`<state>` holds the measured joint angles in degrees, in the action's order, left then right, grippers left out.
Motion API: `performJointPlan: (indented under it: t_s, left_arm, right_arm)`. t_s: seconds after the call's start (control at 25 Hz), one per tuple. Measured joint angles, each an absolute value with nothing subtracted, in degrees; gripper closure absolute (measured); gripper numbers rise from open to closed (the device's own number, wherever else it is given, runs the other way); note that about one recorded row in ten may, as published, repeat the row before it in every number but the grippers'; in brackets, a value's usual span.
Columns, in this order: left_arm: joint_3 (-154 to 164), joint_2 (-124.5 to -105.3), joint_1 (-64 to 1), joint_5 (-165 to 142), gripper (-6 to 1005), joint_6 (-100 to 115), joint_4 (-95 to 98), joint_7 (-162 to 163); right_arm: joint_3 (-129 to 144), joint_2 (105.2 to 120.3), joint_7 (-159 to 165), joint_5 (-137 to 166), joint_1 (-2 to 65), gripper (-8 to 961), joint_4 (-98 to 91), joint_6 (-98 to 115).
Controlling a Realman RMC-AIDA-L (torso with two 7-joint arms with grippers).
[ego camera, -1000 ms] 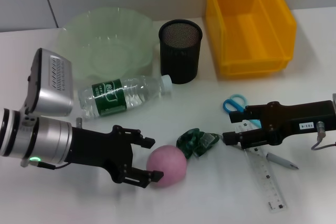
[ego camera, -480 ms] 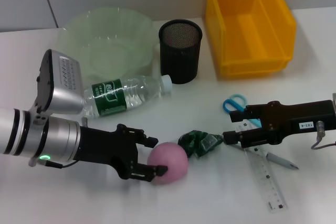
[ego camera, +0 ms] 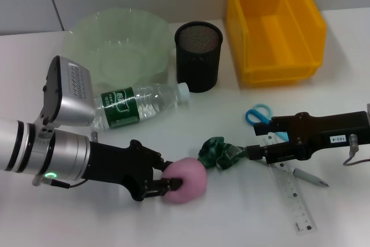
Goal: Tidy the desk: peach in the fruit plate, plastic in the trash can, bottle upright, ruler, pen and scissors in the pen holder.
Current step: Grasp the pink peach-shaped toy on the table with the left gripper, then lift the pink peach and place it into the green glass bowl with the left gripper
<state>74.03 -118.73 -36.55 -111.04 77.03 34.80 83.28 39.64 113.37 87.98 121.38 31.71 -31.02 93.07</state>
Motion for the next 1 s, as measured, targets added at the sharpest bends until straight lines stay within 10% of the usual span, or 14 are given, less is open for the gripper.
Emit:
performJointPlan:
  t_s: [1.0]
  left_arm:
    - [46.27, -118.43, -34.45, -98.71, 844, 88.31, 31.31, 70.56]
  right_arm:
    - [39.64, 113.36, 88.25, 121.38, 31.19, 129, -31.03, 92.98]
